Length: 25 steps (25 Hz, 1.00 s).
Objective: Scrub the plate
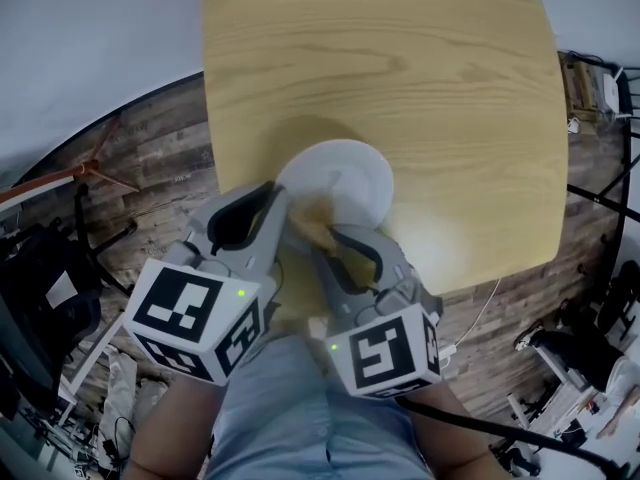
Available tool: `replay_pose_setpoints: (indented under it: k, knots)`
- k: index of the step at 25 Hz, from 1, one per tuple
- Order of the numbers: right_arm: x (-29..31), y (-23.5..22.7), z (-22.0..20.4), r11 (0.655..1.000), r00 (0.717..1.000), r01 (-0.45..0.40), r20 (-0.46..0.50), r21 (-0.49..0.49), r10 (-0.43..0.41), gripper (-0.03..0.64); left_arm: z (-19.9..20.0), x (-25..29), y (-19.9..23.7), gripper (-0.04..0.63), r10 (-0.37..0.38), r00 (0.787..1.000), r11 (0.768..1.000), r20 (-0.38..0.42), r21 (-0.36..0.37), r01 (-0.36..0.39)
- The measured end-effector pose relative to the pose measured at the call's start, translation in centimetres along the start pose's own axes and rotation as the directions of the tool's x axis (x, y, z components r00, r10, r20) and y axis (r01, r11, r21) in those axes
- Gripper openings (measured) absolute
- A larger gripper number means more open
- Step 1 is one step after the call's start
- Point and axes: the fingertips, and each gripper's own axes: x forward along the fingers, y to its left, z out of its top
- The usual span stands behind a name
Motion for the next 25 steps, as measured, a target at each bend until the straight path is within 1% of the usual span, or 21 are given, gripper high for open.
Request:
replay_pose_setpoints:
  k: [5,9,15,20,25]
  knots:
    - [-0.7,-0.2,-2.0,1.0,0.999,-0.011,-0.039,0.024,0.012,0.071,0.0,0.3,0.1,0.055,0.008,1.0,1.0,-0.009,0.009,-0.008]
    - [-1.5,-1.4,-3.4,0.998,0.998,0.006,-0.063,0.06,-0.003,0.071,0.1,0.6,-0.1,0.055,0.011,1.0,1.0,-0.017,0.019,-0.011]
    - [-2.4,-3.7,-4.2,0.99,0.992,0.094,-0.093,0.1,-0.085,0.071,0.1,0.5,-0.2,0.055,0.007,1.0,0.999,-0.023,0.032,-0.006]
    - [-3.3,-6.9,-4.3,0.974,0.978,0.186,-0.12,0.132,-0.171,0.071,0.4,0.5,-0.3,0.055,0.0,1.0,0.999,-0.03,0.038,0.001]
    - [-3.4,-9.3,-4.0,0.963,0.966,0.236,-0.134,0.127,-0.219,0.071,0.6,0.8,-0.8,0.055,-0.005,0.999,0.999,-0.032,0.038,0.006]
